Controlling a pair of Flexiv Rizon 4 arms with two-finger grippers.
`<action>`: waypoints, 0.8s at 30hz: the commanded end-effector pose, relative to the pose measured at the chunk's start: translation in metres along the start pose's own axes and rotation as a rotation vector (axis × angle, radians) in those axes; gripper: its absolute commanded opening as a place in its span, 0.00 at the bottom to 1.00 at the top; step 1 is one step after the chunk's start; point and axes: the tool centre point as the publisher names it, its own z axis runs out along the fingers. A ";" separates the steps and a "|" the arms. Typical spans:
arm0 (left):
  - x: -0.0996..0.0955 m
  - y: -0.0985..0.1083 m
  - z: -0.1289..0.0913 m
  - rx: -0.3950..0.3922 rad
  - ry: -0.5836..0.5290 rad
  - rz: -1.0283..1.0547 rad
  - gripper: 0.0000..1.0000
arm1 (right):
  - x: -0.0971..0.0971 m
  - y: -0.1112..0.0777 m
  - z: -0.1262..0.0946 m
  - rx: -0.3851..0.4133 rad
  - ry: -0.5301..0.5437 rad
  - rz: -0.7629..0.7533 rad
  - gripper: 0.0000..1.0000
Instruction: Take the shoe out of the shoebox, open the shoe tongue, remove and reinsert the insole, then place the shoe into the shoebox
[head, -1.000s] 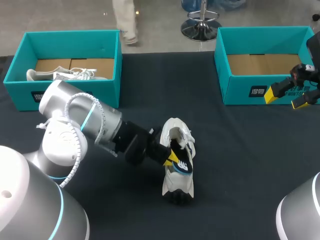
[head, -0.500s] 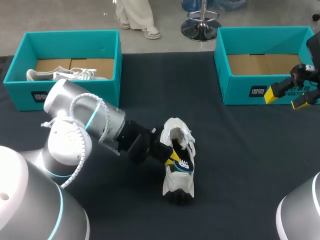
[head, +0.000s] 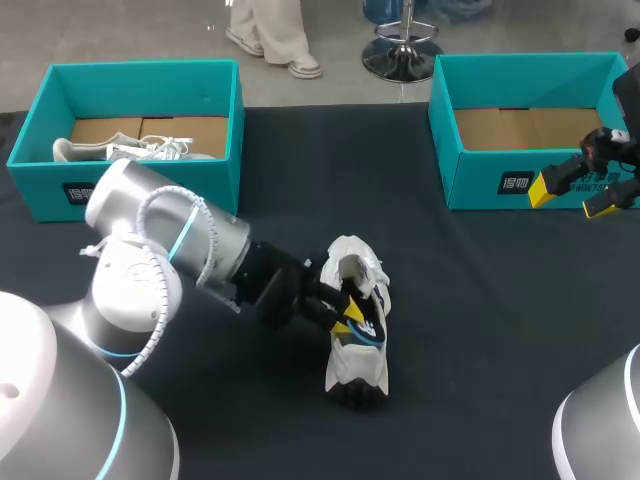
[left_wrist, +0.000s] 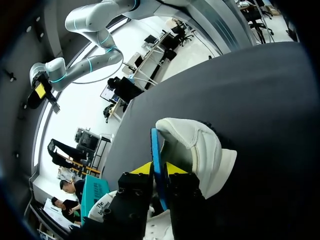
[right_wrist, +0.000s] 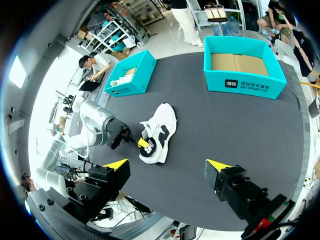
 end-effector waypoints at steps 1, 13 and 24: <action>0.002 -0.006 -0.003 0.001 -0.006 0.003 0.16 | 0.000 0.004 0.001 0.008 -0.002 0.002 1.00; 0.006 -0.005 -0.003 0.011 0.002 0.002 0.00 | 0.000 0.004 0.001 0.008 -0.002 0.002 1.00; 0.007 0.010 0.006 0.003 0.025 -0.004 0.00 | 0.000 0.004 0.001 0.008 -0.002 0.002 1.00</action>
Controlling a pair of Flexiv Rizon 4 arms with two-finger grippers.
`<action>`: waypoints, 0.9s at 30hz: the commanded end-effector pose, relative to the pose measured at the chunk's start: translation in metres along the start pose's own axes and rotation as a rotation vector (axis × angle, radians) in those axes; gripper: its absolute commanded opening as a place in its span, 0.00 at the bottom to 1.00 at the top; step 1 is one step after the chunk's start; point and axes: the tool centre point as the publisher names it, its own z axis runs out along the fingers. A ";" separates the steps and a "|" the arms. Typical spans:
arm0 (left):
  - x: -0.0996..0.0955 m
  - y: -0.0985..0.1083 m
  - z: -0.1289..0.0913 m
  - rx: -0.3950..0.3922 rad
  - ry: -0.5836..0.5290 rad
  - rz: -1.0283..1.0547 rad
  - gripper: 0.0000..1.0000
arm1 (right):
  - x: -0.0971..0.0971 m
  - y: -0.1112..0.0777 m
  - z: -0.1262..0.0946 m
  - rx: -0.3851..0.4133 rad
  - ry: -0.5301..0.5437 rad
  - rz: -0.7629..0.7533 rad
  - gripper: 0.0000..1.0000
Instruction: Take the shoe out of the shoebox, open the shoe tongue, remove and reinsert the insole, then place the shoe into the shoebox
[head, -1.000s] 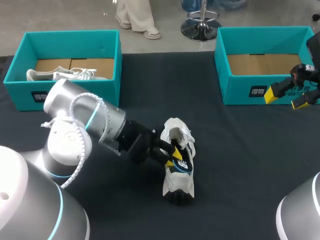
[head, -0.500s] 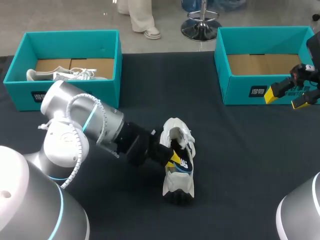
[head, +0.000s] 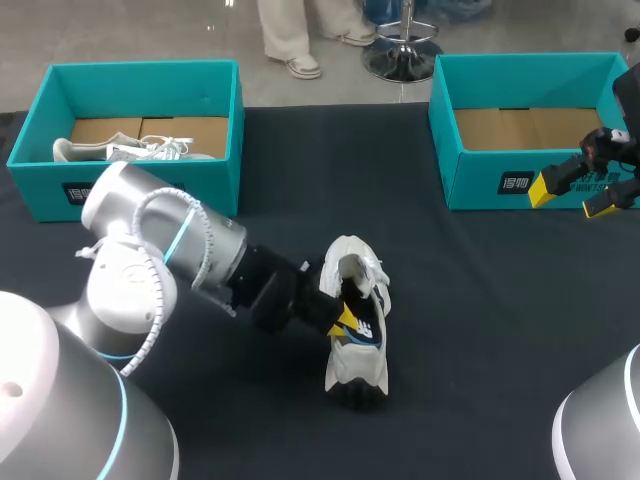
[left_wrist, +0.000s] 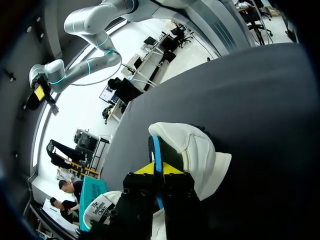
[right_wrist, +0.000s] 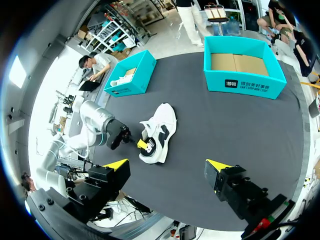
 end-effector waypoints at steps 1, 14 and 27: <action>-0.003 0.013 0.009 -0.006 0.013 -0.001 0.00 | 0.000 0.004 0.001 0.008 -0.002 0.002 1.00; 0.001 0.018 0.011 -0.021 0.034 -0.008 0.00 | 0.000 0.004 0.001 0.008 -0.002 0.002 1.00; 0.006 0.012 -0.006 -0.030 0.018 -0.013 0.47 | 0.000 0.004 0.001 0.008 -0.002 0.002 1.00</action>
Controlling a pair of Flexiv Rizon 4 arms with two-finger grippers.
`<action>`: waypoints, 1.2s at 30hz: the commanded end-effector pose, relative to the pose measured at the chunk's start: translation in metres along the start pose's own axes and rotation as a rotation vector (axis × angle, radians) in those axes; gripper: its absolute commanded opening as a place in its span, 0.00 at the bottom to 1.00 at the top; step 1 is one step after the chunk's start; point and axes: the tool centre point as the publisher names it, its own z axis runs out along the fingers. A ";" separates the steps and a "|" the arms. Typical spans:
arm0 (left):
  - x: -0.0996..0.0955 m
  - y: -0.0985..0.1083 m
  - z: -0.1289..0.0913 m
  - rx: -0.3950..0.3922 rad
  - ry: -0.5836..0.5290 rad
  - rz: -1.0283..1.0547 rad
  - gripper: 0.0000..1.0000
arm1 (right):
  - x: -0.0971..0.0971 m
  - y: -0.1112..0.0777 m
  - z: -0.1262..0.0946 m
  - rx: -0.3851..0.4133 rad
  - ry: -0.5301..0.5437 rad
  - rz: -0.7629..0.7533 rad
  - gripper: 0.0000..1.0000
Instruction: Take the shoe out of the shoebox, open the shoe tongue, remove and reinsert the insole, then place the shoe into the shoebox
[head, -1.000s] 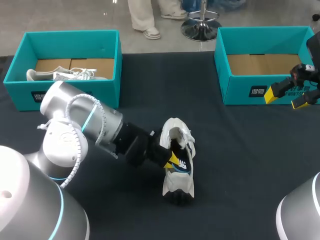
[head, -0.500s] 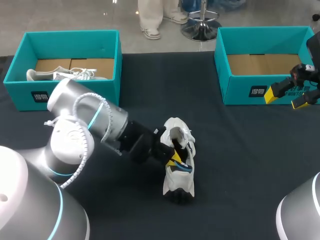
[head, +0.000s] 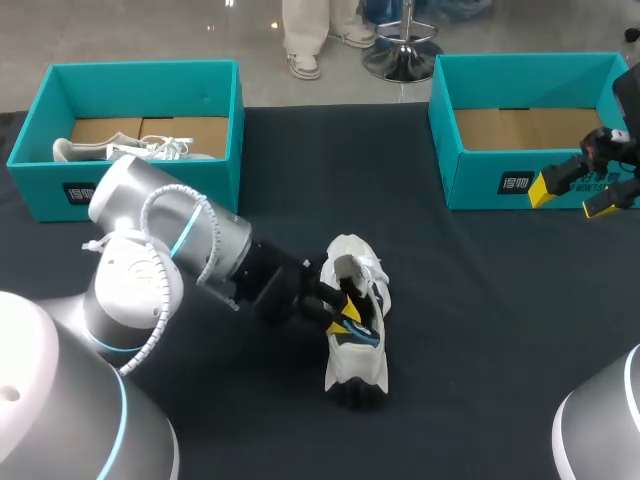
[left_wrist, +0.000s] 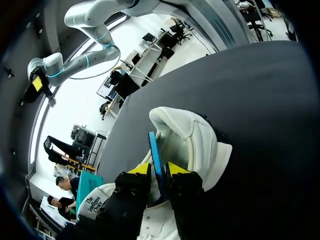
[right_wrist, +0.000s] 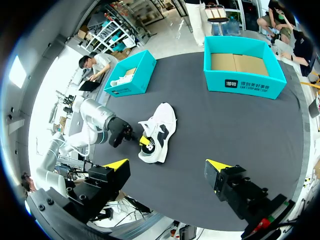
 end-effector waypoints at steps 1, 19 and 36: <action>0.006 -0.003 -0.007 -0.004 -0.005 0.000 0.46 | 0.000 0.004 0.001 0.008 -0.002 0.002 1.00; -0.001 -0.015 -0.010 0.017 -0.014 0.017 0.10 | 0.000 0.004 0.001 0.008 -0.002 0.002 1.00; -0.002 -0.017 0.003 0.033 0.018 0.018 0.03 | 0.000 0.004 0.001 0.008 -0.002 0.002 1.00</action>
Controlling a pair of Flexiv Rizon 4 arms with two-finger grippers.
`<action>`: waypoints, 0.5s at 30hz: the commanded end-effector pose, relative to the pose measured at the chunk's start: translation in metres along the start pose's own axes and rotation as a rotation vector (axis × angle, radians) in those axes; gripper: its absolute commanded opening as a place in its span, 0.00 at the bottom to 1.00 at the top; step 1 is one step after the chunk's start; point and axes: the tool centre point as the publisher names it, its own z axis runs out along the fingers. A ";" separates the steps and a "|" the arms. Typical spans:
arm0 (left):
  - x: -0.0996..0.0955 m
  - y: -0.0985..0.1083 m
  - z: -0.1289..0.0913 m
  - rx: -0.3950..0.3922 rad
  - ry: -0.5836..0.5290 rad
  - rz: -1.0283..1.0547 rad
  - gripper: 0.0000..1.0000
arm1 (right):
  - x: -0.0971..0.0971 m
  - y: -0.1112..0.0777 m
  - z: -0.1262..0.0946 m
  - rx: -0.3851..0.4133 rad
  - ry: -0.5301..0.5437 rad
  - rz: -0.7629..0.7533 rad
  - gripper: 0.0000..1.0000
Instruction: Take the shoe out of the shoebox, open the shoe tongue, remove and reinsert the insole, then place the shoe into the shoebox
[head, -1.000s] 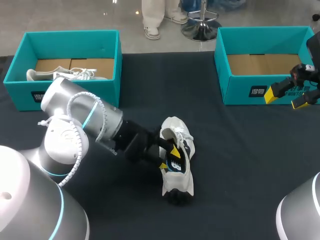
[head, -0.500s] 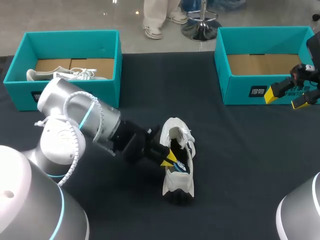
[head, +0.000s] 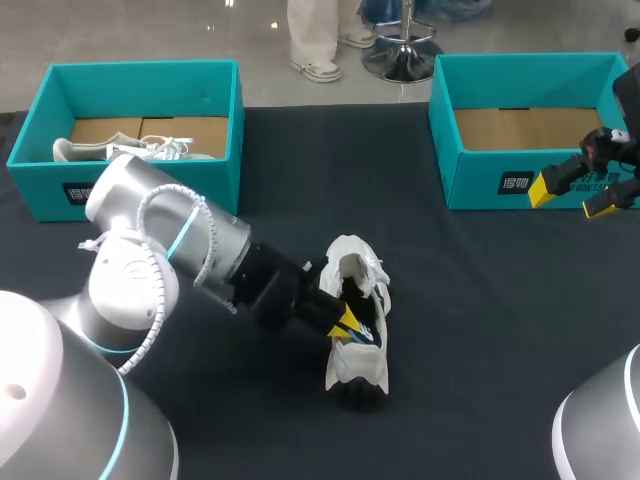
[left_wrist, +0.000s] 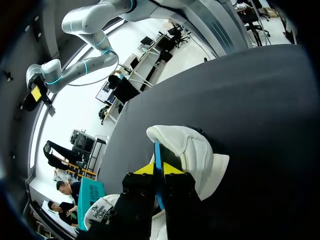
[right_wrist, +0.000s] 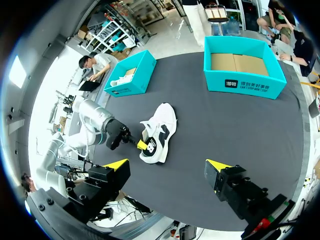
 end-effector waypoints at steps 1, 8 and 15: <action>0.000 0.002 0.003 0.000 0.008 -0.001 0.00 | 0.000 0.004 0.001 0.008 -0.002 0.002 1.00; 0.002 0.001 0.004 0.002 0.022 0.003 0.00 | 0.000 0.004 0.001 0.008 -0.002 0.002 1.00; 0.002 0.019 0.008 -0.035 0.038 0.002 0.00 | 0.000 0.004 0.001 0.008 -0.002 0.002 1.00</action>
